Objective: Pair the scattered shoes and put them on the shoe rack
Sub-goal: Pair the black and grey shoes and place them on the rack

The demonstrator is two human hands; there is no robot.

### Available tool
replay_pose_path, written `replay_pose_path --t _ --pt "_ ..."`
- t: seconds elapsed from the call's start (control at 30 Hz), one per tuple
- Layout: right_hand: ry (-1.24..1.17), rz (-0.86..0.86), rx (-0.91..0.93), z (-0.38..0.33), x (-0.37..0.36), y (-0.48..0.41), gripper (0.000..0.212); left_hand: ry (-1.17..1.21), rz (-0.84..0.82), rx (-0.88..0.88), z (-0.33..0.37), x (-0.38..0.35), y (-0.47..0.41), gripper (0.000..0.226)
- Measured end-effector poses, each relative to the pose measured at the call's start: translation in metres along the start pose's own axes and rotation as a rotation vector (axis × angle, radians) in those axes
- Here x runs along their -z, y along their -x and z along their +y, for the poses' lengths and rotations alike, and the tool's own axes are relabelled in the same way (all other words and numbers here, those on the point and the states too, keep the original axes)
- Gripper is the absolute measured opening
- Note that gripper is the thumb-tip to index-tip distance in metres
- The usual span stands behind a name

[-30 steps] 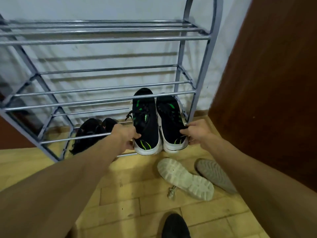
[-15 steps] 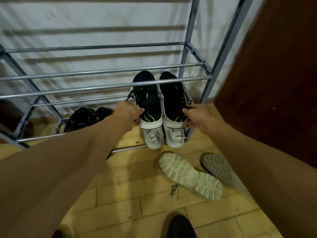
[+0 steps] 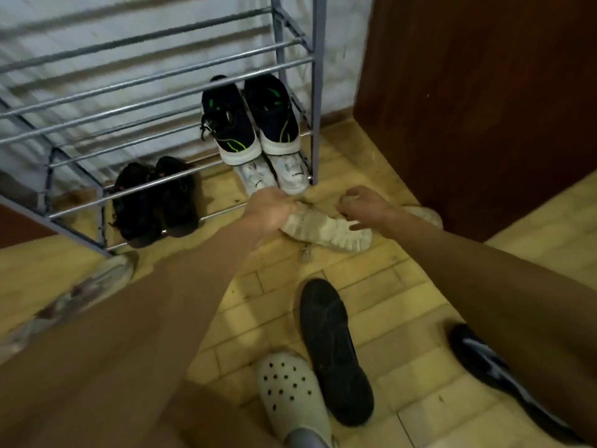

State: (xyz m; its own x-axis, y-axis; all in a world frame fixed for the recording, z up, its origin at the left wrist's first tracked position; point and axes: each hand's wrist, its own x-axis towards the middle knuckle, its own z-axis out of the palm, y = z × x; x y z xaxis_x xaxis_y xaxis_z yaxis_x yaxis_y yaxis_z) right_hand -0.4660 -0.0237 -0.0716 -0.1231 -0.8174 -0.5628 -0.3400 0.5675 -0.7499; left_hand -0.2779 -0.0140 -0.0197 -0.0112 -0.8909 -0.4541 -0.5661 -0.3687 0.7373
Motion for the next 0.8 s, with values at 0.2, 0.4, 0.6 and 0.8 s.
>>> replay_pose_path --t 0.2,0.4,0.6,0.8 --pt "0.051 -0.023 -0.092 0.081 0.026 0.064 0.059 -0.249 -0.252 -0.045 -0.025 -0.062 0.077 0.044" --pt "0.303 -0.058 -0.182 0.164 0.049 0.118 0.059 -0.149 -0.349 0.022 -0.033 -0.117 0.131 0.052" --pt "0.682 0.039 -0.24 0.251 0.089 0.158 0.065 -0.347 -0.527 -0.115 -0.041 -0.169 0.169 0.036" --pt "0.655 0.186 -0.503 0.298 0.111 0.155 0.106 -0.396 -0.598 -0.122 -0.048 -0.192 0.181 0.037"
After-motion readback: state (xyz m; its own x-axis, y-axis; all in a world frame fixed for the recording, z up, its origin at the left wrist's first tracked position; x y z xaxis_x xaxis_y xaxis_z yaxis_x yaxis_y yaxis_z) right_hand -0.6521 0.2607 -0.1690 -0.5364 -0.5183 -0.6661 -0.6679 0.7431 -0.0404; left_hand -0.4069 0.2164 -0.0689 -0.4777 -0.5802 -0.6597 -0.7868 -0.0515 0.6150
